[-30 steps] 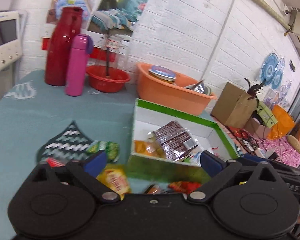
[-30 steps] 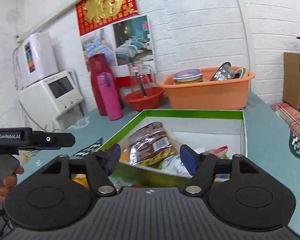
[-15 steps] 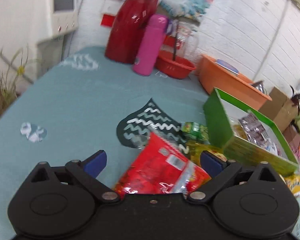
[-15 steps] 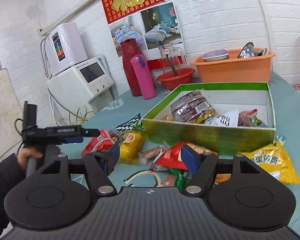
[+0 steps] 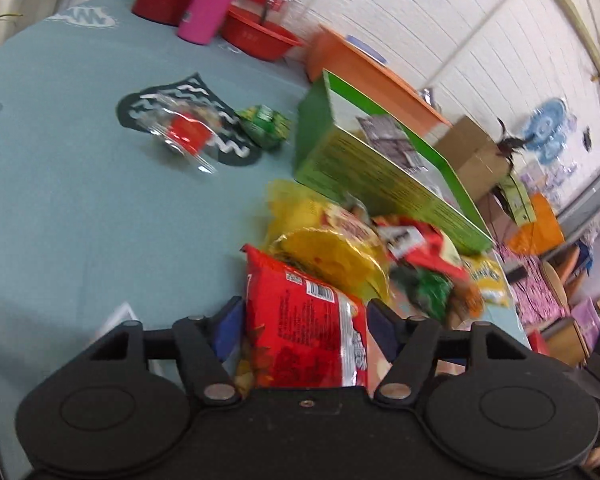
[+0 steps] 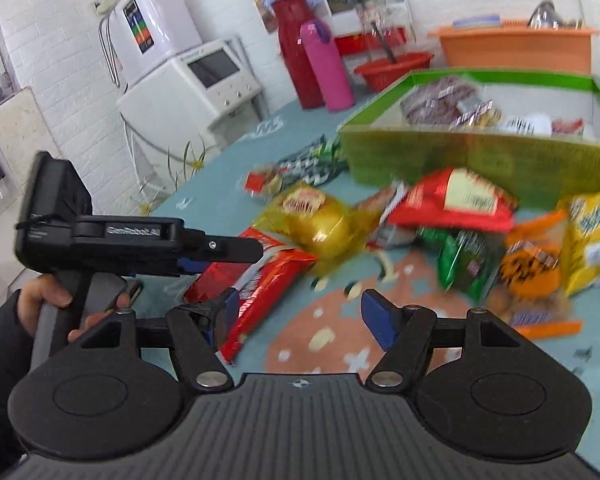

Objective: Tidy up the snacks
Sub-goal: 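Grasp a red chip bag with the left gripper while the right grasps a red snack bag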

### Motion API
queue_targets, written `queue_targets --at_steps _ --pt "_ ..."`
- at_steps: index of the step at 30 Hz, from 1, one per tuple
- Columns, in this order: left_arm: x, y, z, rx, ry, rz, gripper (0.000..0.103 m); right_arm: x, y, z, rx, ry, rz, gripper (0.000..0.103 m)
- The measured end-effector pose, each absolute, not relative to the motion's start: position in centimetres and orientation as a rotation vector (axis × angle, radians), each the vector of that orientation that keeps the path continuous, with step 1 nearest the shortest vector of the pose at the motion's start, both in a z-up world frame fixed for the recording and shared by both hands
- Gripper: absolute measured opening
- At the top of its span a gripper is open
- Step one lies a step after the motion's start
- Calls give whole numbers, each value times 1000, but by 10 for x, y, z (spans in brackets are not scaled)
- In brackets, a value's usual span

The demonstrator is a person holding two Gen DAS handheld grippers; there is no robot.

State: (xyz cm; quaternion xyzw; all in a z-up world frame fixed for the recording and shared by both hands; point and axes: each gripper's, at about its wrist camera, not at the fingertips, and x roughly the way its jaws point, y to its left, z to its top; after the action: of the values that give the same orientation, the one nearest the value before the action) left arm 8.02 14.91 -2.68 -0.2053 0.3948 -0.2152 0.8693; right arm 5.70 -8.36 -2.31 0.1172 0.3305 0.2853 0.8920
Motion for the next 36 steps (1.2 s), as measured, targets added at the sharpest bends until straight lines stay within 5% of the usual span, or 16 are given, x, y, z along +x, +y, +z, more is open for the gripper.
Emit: queue_targets --at_steps 10,14,16,18,25,36 --pt "54 160 -27 -449 864 -482 68 53 -60 -37 253 740 672 103" --pt "58 152 -31 -429 875 -464 66 55 -56 -38 252 739 667 94" --pt "59 150 -31 -424 868 -451 52 57 -54 -41 259 733 665 90" --pt "57 147 -31 -400 856 -424 48 57 -50 -41 239 719 683 73" --pt "53 130 -11 -385 806 -441 45 52 -68 -29 246 647 644 47" --pt "111 53 55 -350 659 -585 45 70 -138 28 253 407 482 45"
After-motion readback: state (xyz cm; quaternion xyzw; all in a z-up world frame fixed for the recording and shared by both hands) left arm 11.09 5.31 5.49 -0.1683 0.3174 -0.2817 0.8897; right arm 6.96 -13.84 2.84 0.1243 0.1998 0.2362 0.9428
